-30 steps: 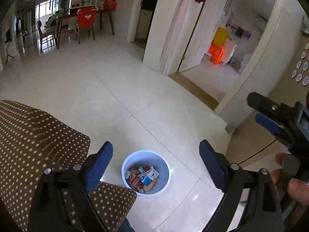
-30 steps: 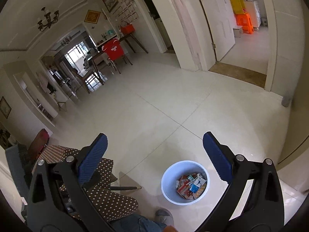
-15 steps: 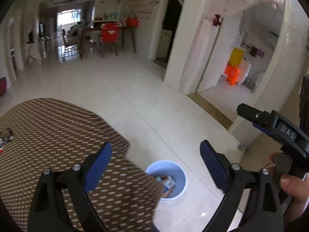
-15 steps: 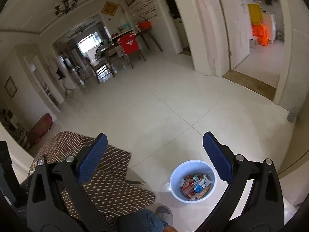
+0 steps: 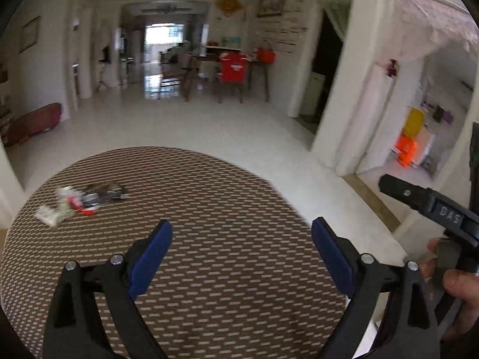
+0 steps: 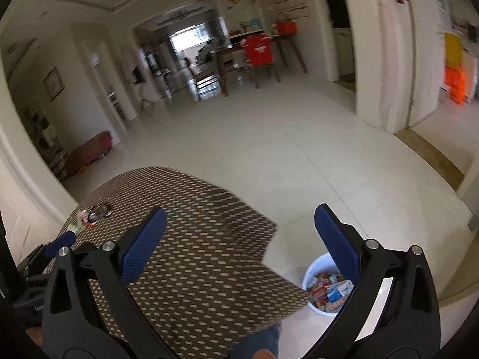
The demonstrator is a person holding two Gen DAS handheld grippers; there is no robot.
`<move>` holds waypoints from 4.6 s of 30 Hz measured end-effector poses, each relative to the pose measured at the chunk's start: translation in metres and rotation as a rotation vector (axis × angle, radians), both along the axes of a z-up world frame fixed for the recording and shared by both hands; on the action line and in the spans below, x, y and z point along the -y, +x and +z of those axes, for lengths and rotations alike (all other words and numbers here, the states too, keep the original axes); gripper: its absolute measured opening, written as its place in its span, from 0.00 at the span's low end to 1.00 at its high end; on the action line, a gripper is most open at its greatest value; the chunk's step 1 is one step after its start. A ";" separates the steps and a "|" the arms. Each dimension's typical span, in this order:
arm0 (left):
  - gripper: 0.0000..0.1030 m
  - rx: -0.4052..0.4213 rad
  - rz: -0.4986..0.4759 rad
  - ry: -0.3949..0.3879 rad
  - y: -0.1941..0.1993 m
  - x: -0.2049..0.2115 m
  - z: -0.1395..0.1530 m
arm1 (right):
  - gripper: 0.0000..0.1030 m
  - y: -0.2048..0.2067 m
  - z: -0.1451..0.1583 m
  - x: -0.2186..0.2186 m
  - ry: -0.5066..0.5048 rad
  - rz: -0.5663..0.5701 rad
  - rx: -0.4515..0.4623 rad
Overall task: Collect trash
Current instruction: 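Move both open tools back over the table toward the last wrappers, then grasp the crumpled silver wrapper with the left tool while the right tool grasps the dark camouflage snack bag, then carry the silver wrapper and dark snack bag over the blue bucket and release both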
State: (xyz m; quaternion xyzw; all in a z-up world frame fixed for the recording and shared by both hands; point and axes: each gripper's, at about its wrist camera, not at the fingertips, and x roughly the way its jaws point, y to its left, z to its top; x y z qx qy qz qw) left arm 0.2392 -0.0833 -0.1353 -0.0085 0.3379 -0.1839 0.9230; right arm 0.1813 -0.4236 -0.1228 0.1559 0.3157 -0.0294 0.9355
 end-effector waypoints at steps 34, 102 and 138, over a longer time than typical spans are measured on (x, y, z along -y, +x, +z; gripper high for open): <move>0.90 -0.200 0.521 0.041 0.123 -0.264 -0.078 | 0.90 0.222 -0.104 -0.334 -0.252 0.836 -0.178; 0.22 -0.029 -0.232 -0.100 -0.005 0.050 -0.001 | 0.19 -0.010 -0.038 0.045 0.005 0.108 -0.046; 0.69 -0.290 -0.547 0.103 0.036 0.330 -0.142 | 0.87 -0.076 -0.099 0.226 0.144 -0.354 -0.088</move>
